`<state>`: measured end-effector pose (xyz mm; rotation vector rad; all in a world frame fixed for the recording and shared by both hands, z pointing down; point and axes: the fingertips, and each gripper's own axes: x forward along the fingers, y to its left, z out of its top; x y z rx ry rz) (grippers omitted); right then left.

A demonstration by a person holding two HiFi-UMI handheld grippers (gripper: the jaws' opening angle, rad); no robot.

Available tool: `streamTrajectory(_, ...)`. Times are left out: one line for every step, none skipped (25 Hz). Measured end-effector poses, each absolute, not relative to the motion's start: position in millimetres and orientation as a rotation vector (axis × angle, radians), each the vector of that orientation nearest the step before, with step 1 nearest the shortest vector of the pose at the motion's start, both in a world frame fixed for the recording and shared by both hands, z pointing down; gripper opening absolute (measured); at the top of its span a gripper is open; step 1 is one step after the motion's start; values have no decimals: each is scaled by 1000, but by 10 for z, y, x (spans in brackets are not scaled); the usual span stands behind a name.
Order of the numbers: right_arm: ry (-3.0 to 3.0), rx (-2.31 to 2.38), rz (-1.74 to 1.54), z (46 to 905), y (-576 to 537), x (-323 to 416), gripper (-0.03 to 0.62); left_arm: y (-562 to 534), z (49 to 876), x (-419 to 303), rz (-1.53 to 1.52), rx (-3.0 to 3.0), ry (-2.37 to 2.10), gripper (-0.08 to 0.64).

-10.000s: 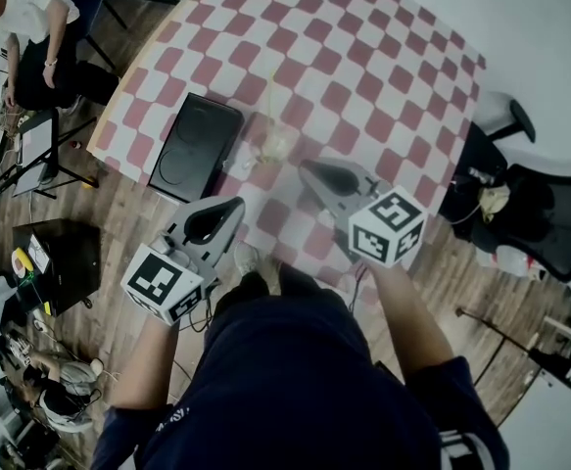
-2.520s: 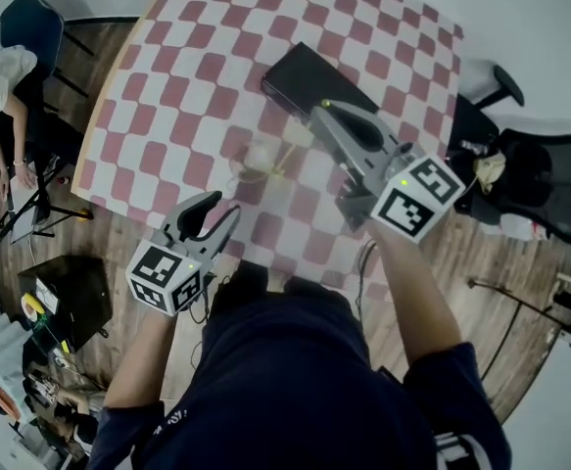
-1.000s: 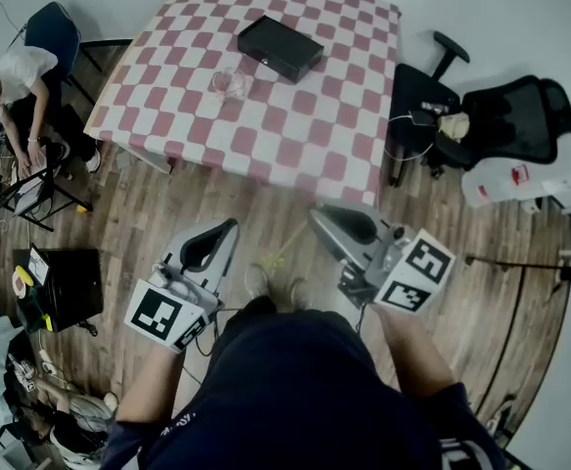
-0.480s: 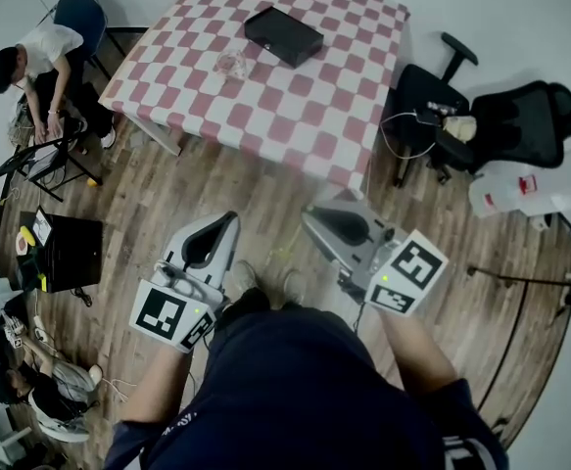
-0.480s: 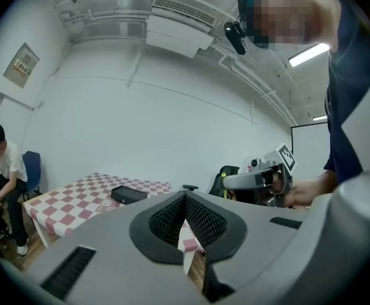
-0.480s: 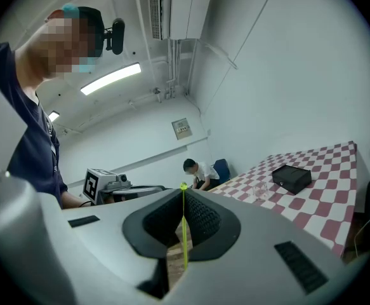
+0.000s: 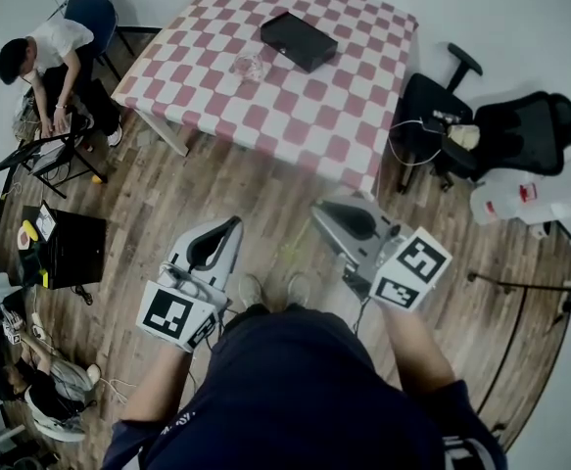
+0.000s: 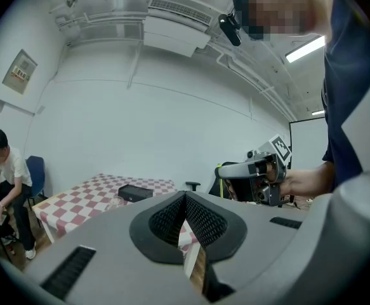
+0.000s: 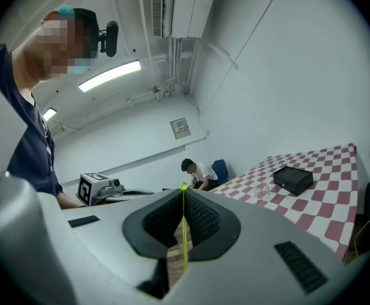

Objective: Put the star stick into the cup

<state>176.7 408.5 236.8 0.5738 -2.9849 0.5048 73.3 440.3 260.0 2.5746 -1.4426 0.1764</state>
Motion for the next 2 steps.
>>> streamTrajectory(-2985,581,507,2367,4076,1720,21,4413,2607,682,179,2575,-1437,31)
streamTrajectory(-2986,588,510,2366,4068,1672,21,4423,2615,632,183,2575,-1432,31)
